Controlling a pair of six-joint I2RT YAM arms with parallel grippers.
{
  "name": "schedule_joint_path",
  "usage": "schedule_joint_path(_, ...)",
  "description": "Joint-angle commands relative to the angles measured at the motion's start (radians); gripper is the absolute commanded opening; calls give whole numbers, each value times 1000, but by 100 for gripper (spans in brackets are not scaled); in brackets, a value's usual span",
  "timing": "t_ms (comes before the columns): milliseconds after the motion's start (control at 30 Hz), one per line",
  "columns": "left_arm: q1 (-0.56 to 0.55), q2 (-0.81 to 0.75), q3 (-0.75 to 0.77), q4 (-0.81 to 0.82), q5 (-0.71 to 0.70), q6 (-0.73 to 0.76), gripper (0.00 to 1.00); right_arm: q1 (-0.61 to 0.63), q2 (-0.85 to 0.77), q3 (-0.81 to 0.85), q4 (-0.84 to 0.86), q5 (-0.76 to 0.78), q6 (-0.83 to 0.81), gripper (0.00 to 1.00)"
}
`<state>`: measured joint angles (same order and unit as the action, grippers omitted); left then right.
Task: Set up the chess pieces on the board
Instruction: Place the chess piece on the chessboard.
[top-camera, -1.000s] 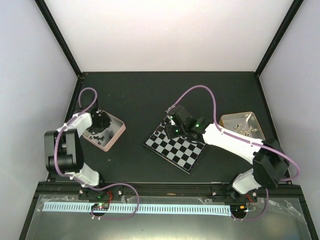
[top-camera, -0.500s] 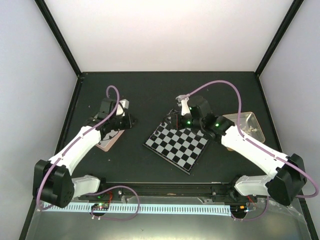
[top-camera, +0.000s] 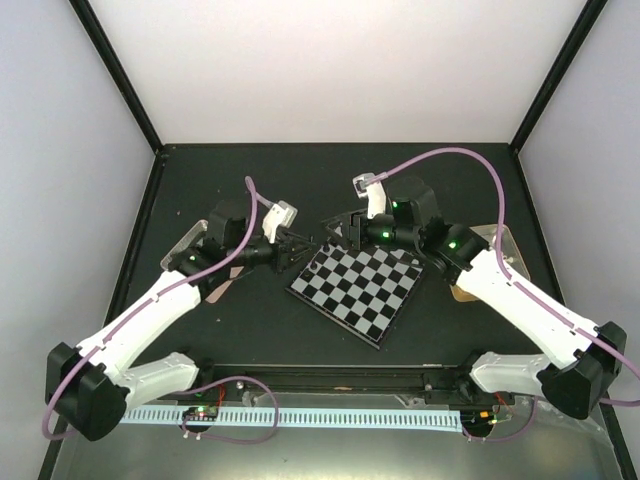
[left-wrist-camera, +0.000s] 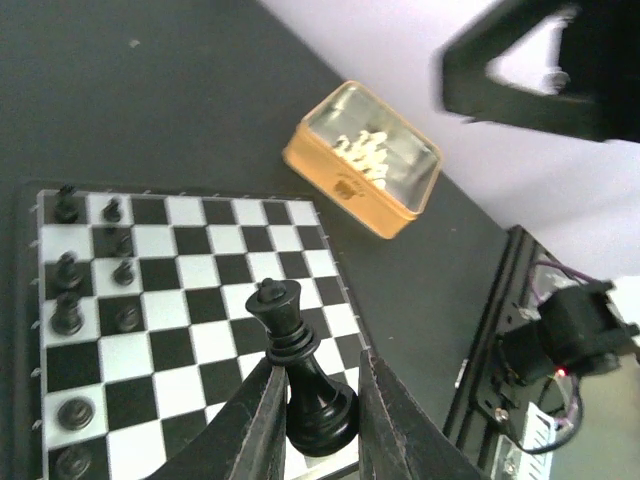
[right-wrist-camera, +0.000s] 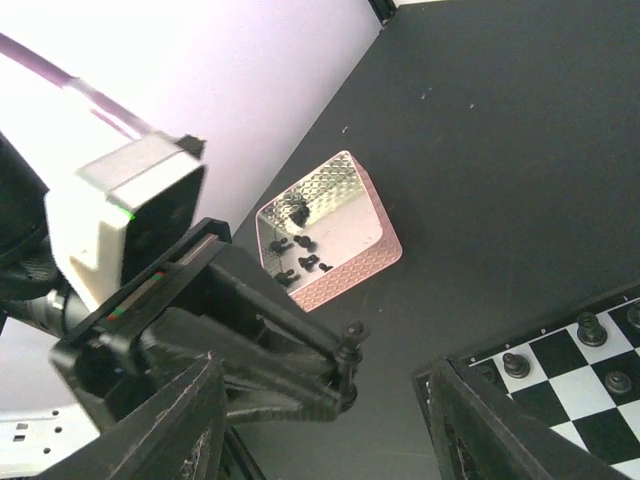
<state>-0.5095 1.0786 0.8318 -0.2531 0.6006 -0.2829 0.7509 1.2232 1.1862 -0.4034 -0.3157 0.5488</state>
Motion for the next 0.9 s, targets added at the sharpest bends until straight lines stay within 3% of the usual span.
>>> schedule_joint_path(0,-30,-49,32,92,106,120,12,-3,-20,45,-44,-29,-7,56)
schedule_joint_path(333,-50,-82,36,130,74,321,17,-2,55,134,-142,-128,-16,52)
schedule_joint_path(600,-60,-79,35,131,90,379,17,-1,117,152,-161,-204,-30,49)
schedule_joint_path(700,-65,-80,34,126,98,384,17,-1,136,154,-158,-223,-36,42)
schedule_joint_path(867,-67,-80,32,118,96,396,17,-1,146,154,-150,-248,-30,22)
